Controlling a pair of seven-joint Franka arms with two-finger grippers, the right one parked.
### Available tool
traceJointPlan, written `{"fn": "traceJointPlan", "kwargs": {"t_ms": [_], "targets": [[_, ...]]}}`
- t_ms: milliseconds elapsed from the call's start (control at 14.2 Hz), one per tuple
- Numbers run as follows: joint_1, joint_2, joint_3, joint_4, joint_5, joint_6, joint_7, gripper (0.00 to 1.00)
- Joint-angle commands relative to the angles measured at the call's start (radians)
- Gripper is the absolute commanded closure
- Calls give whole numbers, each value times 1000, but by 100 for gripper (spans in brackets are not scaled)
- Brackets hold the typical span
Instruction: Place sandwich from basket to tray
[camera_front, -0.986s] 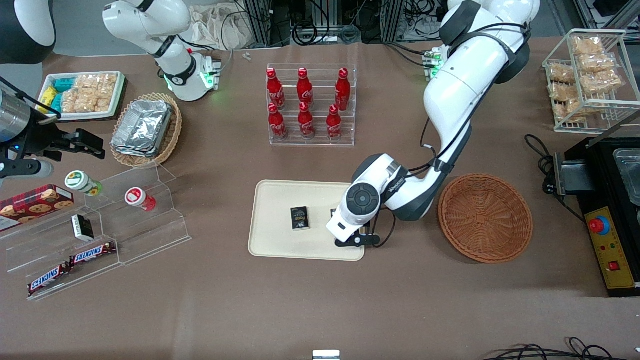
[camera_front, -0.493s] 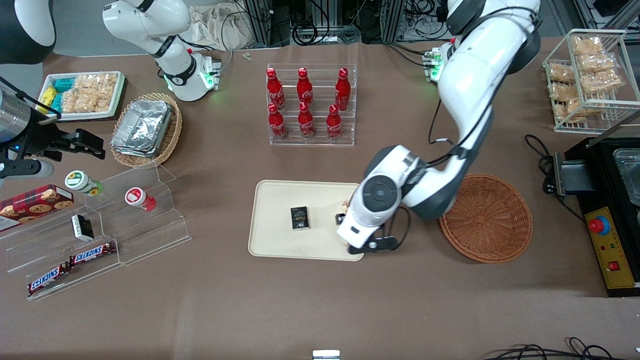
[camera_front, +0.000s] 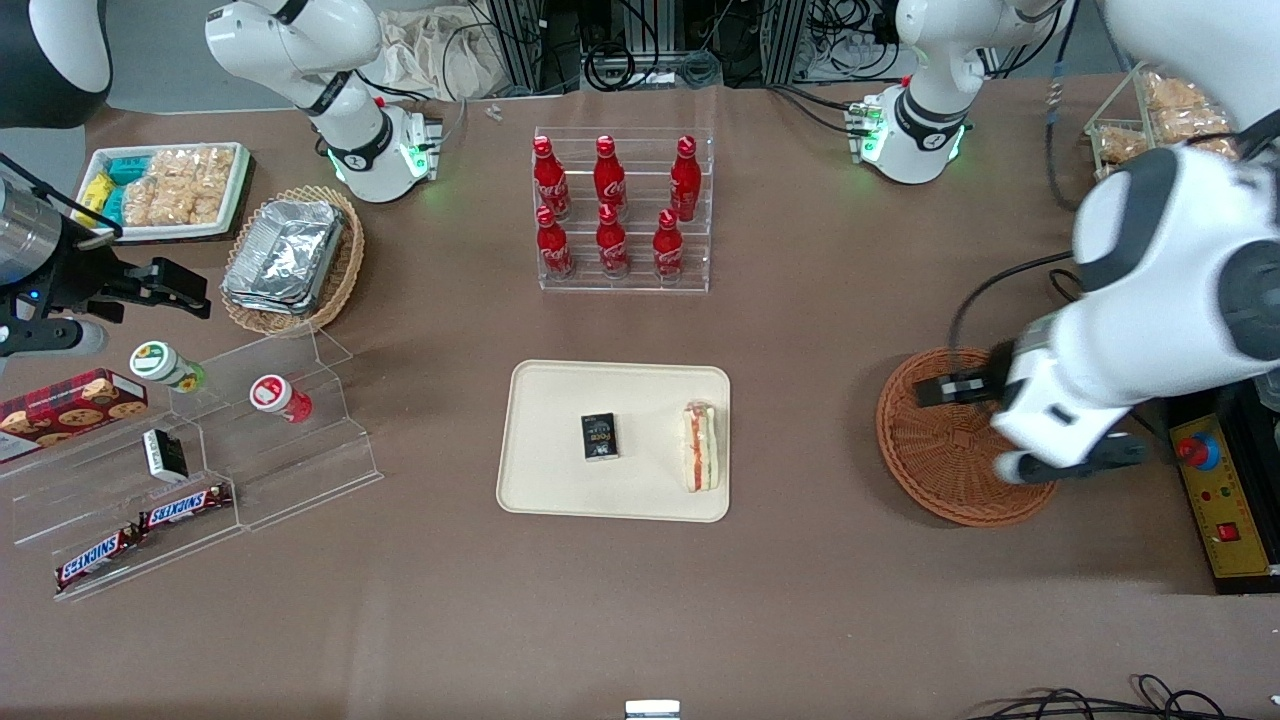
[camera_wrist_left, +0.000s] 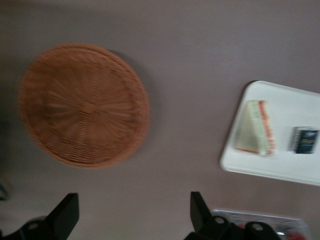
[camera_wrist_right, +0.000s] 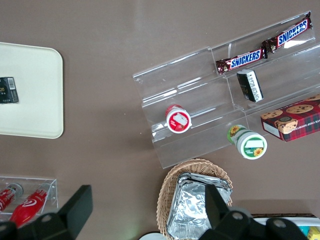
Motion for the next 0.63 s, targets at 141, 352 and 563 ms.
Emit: {"fn": "traceJointPlan", "kwargs": {"t_ms": [141, 352, 563], "targets": [[-67, -256, 215, -474, -10, 333, 182, 1], [-100, -329, 226, -572, 3, 399, 179, 0], [-118, -204, 222, -364, 3, 243, 173, 0]]}}
